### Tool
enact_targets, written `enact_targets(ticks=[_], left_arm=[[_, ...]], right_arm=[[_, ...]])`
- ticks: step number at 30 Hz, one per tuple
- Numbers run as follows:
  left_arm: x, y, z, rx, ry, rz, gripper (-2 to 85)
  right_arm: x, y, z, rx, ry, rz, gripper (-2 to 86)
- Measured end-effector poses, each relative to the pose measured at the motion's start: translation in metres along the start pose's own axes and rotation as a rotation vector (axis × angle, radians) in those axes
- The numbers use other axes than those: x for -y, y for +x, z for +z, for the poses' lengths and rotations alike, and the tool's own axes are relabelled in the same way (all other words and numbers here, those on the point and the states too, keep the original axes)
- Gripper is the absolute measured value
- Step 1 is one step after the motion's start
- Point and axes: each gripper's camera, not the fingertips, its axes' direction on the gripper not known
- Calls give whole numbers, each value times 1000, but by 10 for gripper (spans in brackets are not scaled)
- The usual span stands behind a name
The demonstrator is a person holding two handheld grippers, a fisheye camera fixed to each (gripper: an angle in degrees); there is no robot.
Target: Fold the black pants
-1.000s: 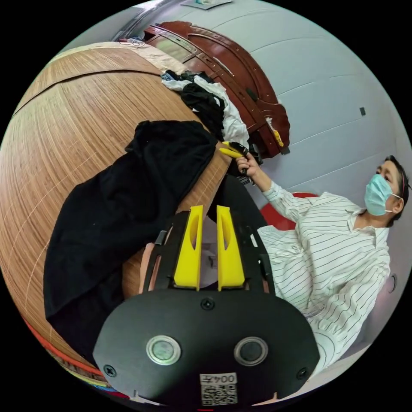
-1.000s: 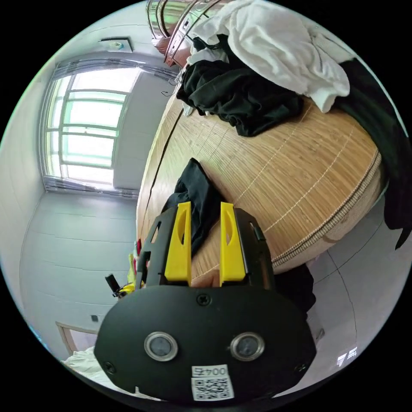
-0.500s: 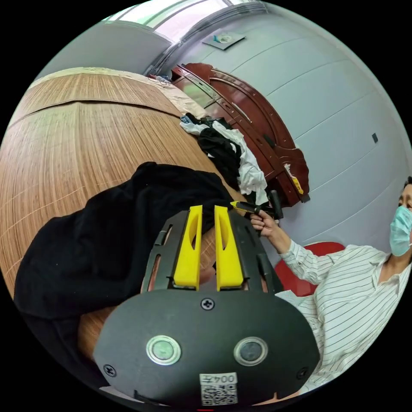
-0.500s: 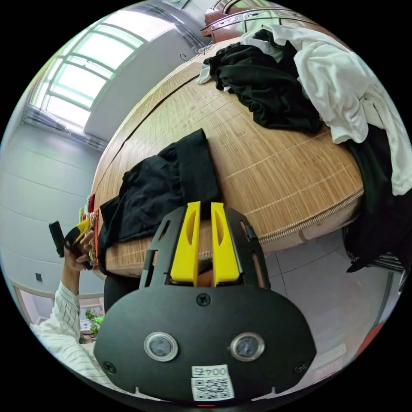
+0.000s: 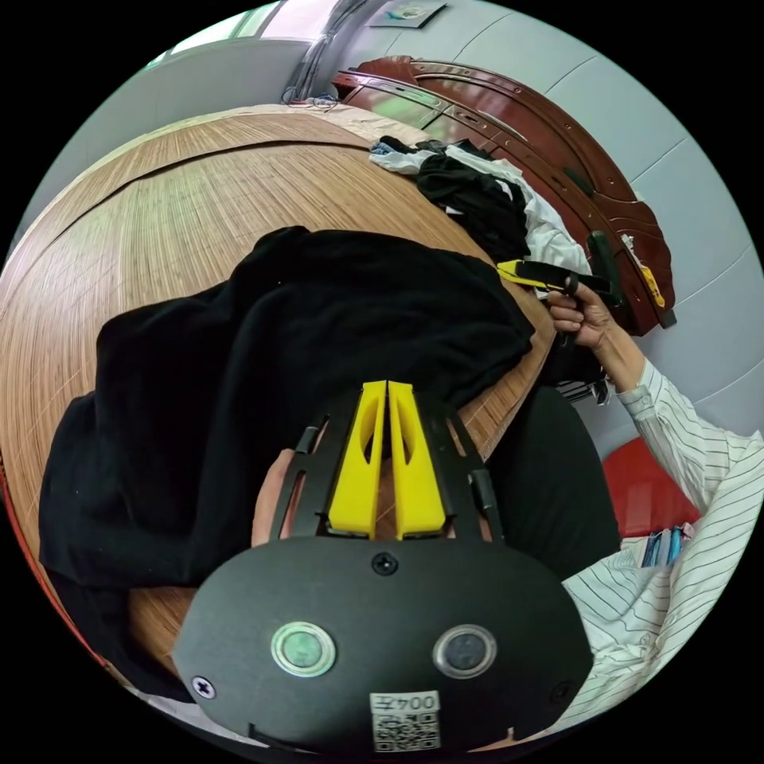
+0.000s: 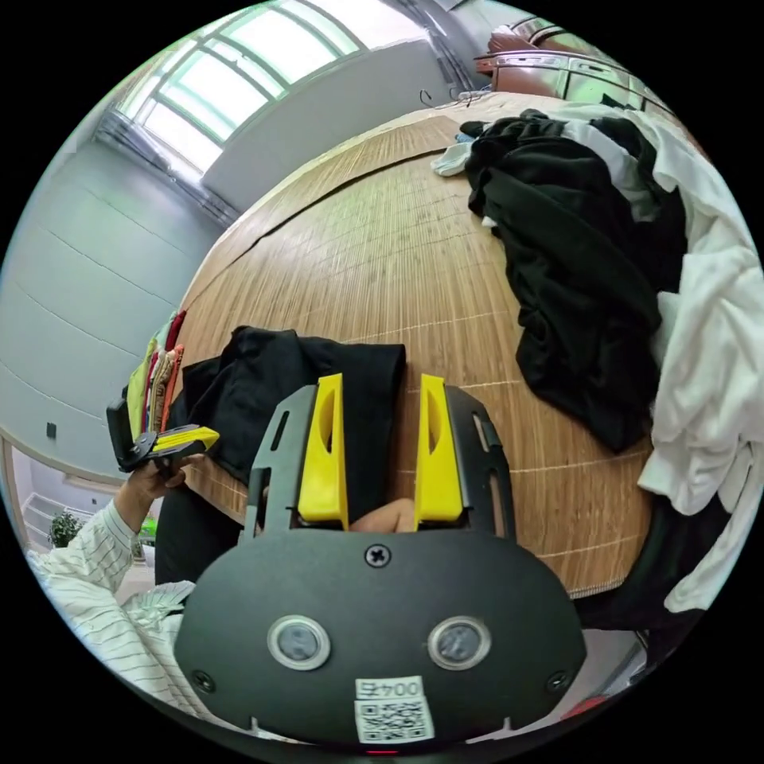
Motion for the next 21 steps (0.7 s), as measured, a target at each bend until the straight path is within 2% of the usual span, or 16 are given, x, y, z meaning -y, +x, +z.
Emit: enact_targets(ticks=[3,6,9,12,16,18,21], left_arm=[[-13,-3,-8,-3,24,-30,5],[-22,-4,-19,-23,48,-57,4],[-32,4,-39,-86,87,-66,3],[-53,17,-66,-127,120,-36,3],[-98,28,-100,-78,119,-13,6],[-122,26,-117,-33,124,-27,10],[-167,9,-152,72,158,-109,16]], right_arm=[[13,-31,37,-52,-63,23,117],[11,-76,56,-236,-49,13,59],[10,-117,62,-441,-41,-128,42],[20,-102,43,-565,-39,-119,41],[36,-48,21,-699,-45,-7,58],[37,-40,11,-716,-24,32,64],[24,-69,-15,-698,117,57,58]])
